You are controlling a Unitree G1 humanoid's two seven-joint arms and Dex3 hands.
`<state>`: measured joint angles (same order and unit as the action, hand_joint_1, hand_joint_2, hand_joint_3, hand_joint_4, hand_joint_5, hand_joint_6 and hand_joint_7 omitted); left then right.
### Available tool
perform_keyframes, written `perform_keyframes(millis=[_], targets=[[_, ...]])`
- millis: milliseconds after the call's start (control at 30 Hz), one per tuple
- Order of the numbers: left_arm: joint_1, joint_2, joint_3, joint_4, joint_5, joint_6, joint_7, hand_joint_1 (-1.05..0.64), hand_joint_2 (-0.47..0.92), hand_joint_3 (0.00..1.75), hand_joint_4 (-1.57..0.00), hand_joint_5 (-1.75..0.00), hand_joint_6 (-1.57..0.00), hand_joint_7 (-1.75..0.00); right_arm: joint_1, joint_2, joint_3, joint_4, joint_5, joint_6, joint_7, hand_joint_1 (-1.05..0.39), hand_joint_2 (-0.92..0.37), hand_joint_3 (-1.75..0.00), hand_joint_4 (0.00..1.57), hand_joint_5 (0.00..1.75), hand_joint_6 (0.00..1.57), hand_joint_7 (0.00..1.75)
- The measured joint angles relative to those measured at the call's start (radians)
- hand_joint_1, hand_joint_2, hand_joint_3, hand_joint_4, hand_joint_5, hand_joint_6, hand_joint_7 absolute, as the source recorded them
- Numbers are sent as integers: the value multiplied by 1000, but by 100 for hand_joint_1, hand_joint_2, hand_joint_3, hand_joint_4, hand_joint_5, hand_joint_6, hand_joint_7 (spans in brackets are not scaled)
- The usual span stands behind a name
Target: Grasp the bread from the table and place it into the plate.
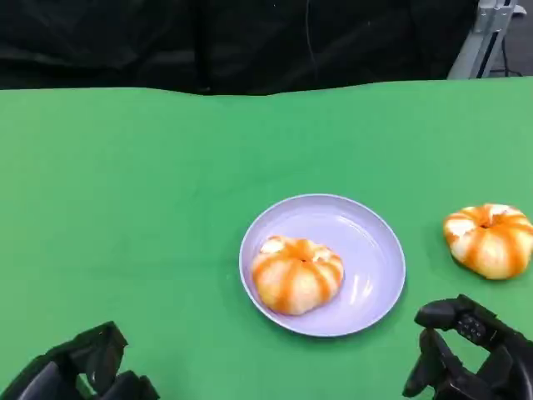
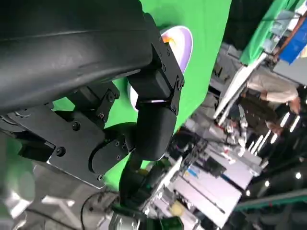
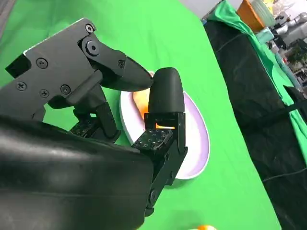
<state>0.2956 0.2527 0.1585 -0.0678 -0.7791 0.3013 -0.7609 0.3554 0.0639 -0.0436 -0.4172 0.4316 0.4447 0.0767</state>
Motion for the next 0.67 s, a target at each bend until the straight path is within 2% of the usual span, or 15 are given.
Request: perform_keyframes(millis=[200, 367, 533, 667], targets=[[-18, 0, -1, 19, 15, 2, -3, -14, 59, 98, -95, -175, -84, -172, -8, -4, -26, 17, 7, 5, 19, -16, -52, -112, 95, 156, 87, 134], [-19, -2, 0, 20, 22, 21, -3, -13, 56, 108, -95, -175, -84, -170, -5, -4, -25, 18, 7, 6, 27, -16, -54, -110, 93, 160, 86, 133], [-20, -9, 13, 19, 22, 27, -3, -13, 58, 107, -95, -175, -86, -166, 8, -4, -25, 12, 7, 7, 27, -16, -55, -107, 93, 159, 86, 134], [-25, -27, 20, 15, 56, -30, -2, -14, 61, 107, -95, -175, -86, -165, 16, -4, -24, 0, 7, 7, 28, -17, -55, -106, 93, 158, 87, 133]])
